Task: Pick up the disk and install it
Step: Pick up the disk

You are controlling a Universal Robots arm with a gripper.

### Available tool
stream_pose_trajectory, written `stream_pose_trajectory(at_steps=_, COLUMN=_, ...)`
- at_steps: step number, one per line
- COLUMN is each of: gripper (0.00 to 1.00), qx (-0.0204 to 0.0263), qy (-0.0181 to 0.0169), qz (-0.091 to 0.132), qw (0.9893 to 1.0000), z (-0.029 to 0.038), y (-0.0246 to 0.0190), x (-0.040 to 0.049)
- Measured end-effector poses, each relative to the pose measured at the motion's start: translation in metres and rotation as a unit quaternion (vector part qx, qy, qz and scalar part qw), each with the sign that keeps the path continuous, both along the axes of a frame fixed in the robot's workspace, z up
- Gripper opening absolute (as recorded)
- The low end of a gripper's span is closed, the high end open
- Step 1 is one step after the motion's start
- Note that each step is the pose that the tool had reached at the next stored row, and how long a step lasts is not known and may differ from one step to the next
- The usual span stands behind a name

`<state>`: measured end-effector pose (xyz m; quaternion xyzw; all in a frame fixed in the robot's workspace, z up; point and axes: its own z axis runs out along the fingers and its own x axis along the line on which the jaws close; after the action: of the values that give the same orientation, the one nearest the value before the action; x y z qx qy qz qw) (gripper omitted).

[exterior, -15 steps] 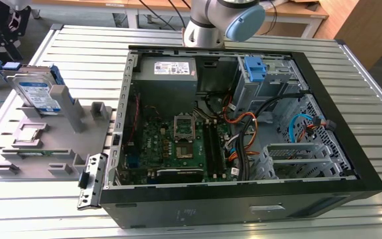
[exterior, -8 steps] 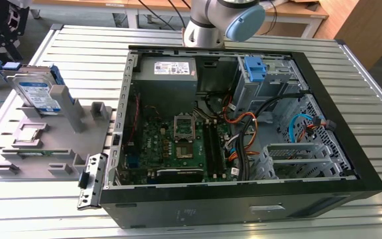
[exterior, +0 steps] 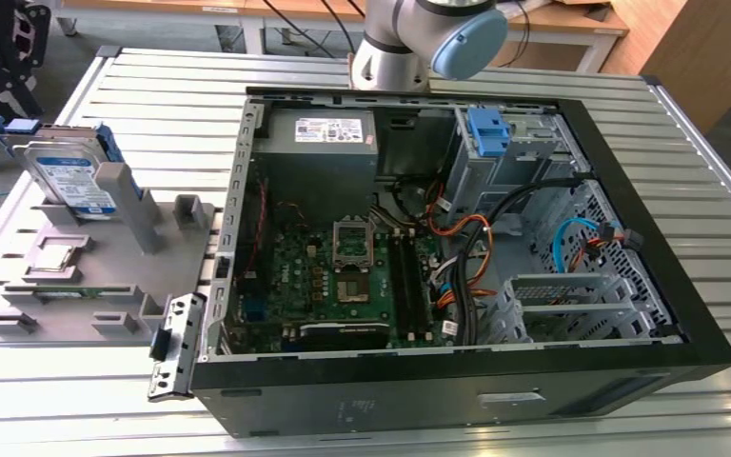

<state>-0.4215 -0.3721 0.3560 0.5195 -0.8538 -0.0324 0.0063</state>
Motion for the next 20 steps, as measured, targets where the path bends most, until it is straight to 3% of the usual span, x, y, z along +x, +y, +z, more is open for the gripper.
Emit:
stream_pose_trajectory(at_steps=3, gripper=0.11, qx=0.0, qy=0.0001, qz=0.021, qw=0.9998, z=-0.0008, y=0.0, x=0.0)
stream_pose_trajectory(at_steps=7, gripper=0.11, qx=0.0003, qy=0.0, qz=0.033, qw=0.9995, z=-0.002, y=0.0, x=0.0)
stream_pose_trajectory(at_steps=9, gripper=0.11, qx=0.0003, qy=0.0, qz=0.049, qw=0.9988, z=-0.0024, y=0.0, x=0.0)
stream_pose_trajectory(at_steps=13, gripper=0.11, qx=0.0003, qy=0.0, qz=0.085, qw=0.9964, z=-0.0032, y=0.0, x=0.0)
stream_pose_trajectory(at_steps=17, gripper=0.11, qx=0.0003, qy=0.0, qz=0.119, qw=0.9928, z=-0.0039, y=0.0, x=0.0)
stream_pose_trajectory(at_steps=20, gripper=0.11, qx=0.0005, qy=0.0, qz=0.13, qw=0.9916, z=-0.0041, y=0.0, x=-0.0001)
